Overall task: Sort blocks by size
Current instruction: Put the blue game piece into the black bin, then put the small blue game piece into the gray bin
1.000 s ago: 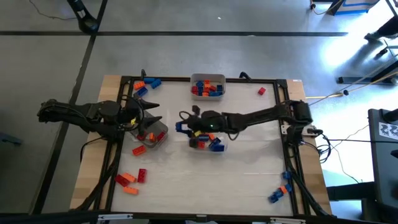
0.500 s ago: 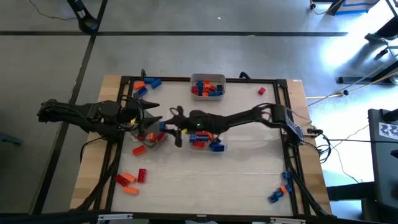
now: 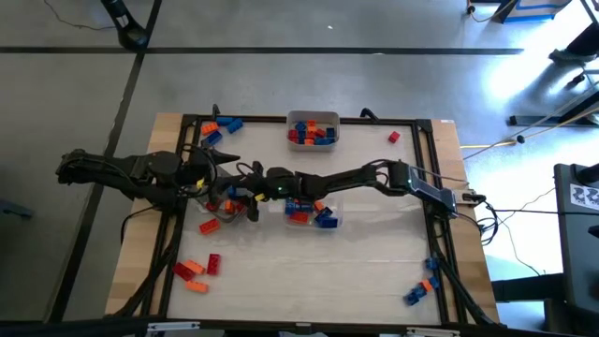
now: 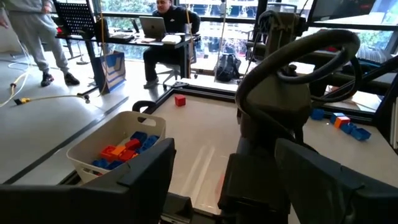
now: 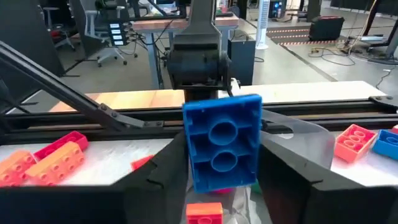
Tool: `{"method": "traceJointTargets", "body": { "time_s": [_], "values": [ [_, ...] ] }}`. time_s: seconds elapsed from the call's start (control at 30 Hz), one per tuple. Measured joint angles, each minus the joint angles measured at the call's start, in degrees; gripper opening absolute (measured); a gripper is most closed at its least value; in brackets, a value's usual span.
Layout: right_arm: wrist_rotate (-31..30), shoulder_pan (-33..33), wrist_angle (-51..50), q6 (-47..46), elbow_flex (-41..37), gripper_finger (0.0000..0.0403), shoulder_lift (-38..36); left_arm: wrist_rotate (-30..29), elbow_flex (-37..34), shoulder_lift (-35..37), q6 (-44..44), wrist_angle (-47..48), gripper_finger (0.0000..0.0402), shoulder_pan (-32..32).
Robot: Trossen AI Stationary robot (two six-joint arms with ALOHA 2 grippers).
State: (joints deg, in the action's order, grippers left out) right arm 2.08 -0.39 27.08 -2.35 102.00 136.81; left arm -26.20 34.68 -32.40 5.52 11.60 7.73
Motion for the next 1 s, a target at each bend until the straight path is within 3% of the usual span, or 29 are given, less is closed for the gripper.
{"method": "traceJointTargets", "body": {
  "time_s": [0.23, 0.43, 0.6, 0.73, 1.0],
  "values": [
    [0.0, 0.0, -0.2, -0.4, 0.4, 0.0255, 0.1, 0.0, 0.0, 0.0, -0.3, 0.4, 0.0265, 0.0],
    [-0.1, 0.0, -8.3, 1.8, 0.4, 0.028, -4.1, 0.0, 0.0, 0.0, 0.6, 2.5, 0.0265, 0.0],
    [0.3, 0.2, -26.9, 8.5, 0.5, 0.0276, -11.5, 0.0, 0.0, 0.0, 1.3, 3.3, 0.0265, 0.0],
    [-3.6, 0.8, -41.6, 9.8, 0.4, 0.0276, -17.4, 0.0, 0.0, 0.0, 0.7, 3.3, 0.0265, 0.0],
    [-9.9, 4.4, -69.9, 6.4, 0.3, 0.0276, -27.5, 0.0, 0.0, 0.0, 0.4, 3.2, 0.0265, 0.0]
  ]
}}
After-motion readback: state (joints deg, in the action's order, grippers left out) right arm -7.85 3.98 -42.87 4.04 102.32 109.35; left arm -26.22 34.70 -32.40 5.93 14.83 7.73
